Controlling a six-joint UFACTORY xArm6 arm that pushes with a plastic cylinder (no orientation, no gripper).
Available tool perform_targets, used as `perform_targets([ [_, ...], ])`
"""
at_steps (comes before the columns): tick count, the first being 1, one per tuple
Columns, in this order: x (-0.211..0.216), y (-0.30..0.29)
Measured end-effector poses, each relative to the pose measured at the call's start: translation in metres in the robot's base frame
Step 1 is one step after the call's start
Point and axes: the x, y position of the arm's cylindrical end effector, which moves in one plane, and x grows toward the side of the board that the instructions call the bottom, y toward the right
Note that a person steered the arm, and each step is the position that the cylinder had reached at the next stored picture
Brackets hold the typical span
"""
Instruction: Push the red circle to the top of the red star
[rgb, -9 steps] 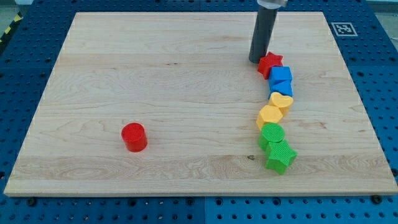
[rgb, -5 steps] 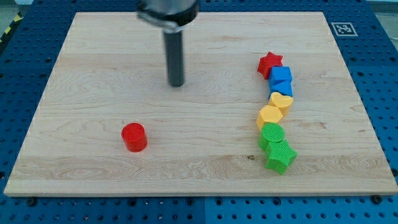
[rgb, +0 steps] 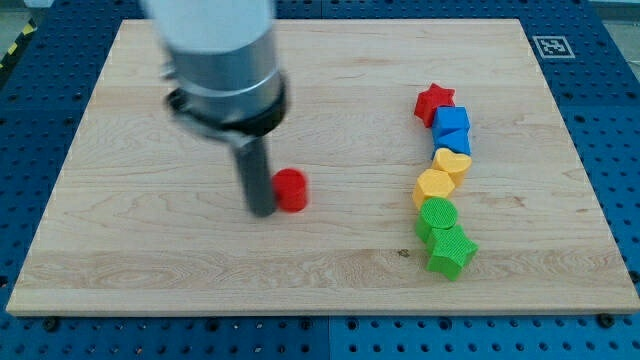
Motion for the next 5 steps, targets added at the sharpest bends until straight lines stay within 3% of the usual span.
perform_targets([
  [1, -0.029, 0.027],
  [3, 0.025, 0.036],
  [4, -0.004, 0.055],
  [5, -0.063, 0.055],
])
